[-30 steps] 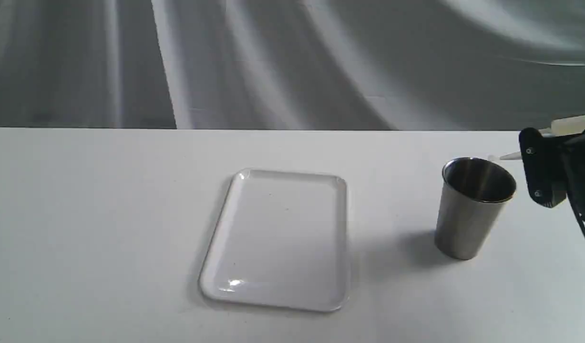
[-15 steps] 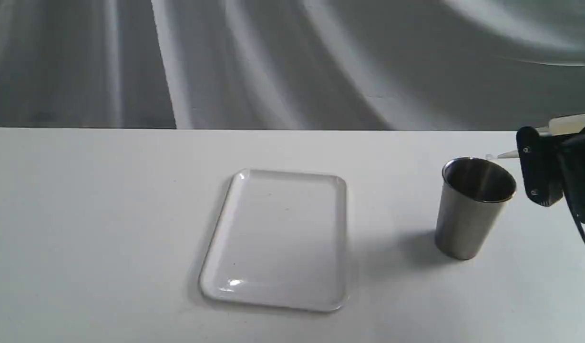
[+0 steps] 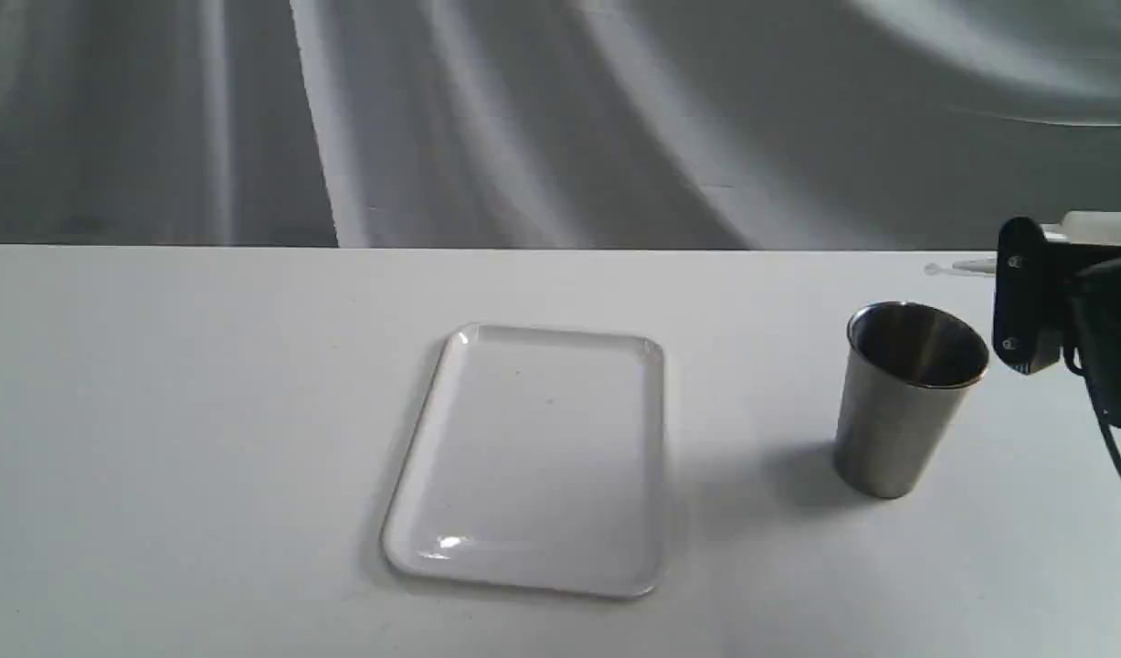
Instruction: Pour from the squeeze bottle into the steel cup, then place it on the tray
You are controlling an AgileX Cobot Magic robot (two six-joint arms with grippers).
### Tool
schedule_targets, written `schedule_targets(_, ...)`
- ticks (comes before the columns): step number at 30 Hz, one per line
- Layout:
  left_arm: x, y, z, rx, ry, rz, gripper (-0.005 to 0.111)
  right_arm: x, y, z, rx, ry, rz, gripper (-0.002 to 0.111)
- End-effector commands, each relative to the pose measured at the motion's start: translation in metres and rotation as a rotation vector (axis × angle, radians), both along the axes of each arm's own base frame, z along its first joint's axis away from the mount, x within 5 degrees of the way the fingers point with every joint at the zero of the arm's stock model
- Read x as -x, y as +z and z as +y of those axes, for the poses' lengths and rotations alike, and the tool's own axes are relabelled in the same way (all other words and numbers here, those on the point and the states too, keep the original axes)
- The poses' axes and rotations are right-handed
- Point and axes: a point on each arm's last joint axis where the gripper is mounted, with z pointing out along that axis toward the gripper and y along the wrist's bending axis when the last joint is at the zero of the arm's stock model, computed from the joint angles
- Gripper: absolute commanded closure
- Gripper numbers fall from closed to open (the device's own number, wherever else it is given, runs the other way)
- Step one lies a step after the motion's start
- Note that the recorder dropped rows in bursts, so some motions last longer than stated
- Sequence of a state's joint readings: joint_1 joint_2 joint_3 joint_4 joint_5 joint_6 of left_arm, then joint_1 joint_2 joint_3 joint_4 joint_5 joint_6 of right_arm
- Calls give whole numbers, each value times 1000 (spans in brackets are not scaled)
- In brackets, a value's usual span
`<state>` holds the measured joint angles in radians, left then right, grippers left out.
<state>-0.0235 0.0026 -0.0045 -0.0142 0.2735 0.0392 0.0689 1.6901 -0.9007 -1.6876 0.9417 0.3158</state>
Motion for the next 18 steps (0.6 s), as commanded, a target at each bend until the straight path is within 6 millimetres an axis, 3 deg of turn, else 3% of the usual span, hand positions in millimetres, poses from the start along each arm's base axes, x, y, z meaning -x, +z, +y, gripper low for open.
schedule_targets(1,0,-1,0,6,2,-6,107,3,6,-3,14,-48,-49,108)
schedule_targets(7,0,-1,0,3,2,-6,107,6,8,-10,-5,-121,-126,108)
schedule_targets(18,0,-1,0,6,2,-6,107,4,-4,-12,-123,-72,-126,108)
